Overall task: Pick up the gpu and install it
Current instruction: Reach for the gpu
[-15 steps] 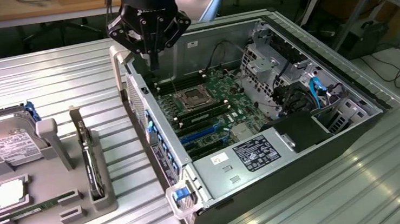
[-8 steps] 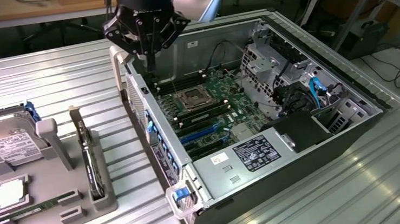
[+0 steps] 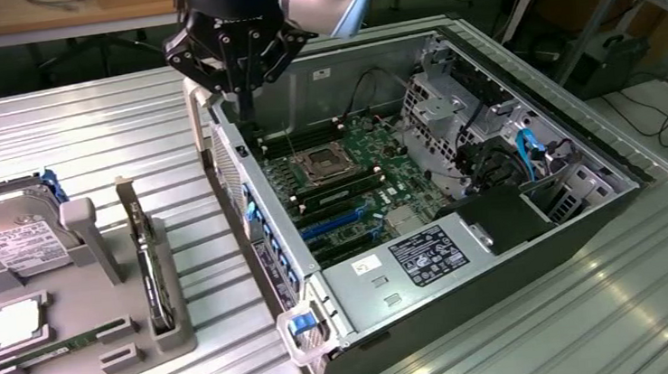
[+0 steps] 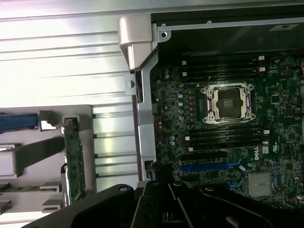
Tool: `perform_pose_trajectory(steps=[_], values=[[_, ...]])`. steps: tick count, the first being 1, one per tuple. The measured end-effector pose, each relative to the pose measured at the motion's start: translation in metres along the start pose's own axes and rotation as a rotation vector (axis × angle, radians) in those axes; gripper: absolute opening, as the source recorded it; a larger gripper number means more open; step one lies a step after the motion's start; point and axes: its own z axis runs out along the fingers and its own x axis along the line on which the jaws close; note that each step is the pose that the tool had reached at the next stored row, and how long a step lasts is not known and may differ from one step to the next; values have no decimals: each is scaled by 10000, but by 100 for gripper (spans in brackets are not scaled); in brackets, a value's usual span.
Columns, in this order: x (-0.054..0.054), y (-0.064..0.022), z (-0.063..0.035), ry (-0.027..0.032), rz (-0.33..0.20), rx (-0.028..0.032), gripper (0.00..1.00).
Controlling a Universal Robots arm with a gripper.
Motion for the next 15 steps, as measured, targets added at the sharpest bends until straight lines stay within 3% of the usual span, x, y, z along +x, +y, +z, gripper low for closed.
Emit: perform_pose_trajectory(steps=[15], values=[[120, -11, -3, 0, 0, -1, 11]])
